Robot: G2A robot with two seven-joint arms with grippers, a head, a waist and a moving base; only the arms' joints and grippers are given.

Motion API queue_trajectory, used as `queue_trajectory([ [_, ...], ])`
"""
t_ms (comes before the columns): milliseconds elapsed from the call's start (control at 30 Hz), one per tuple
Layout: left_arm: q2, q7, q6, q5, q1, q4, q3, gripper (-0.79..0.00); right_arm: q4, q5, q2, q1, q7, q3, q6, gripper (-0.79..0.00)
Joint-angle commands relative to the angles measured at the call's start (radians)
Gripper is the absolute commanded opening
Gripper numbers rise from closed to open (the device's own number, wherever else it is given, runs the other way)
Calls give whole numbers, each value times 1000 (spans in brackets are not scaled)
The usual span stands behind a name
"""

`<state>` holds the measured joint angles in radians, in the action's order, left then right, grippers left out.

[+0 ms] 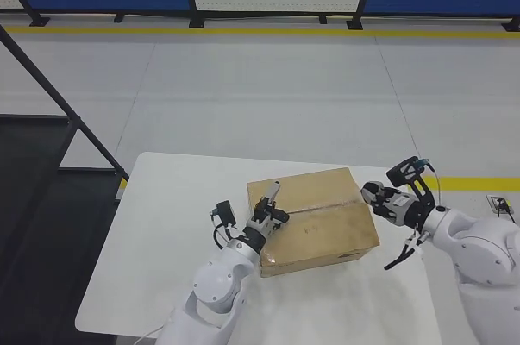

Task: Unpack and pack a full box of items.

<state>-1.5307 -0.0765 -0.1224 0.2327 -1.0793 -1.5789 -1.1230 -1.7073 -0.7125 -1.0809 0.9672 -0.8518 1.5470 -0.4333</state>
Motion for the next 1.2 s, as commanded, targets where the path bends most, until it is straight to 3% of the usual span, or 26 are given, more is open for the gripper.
queue_trajectory([
  [0, 0, 0, 2, -2, -2, 0, 0, 0, 2, 8, 1, 3, 13, 1, 4, -785],
  [233, -1, 2, 7, -13, -2, 10, 1, 0, 4, 26, 6, 18, 64, 7, 20, -785],
  [400, -3, 8, 14, -25, 3, 33, 4, 0, 2, -4, 8, 11, 53, -12, 102, -785],
  [1167, -12, 21, 17, -29, 14, 74, 11, 0, 41, -237, 0, -112, -132, -184, 453, -785],
])
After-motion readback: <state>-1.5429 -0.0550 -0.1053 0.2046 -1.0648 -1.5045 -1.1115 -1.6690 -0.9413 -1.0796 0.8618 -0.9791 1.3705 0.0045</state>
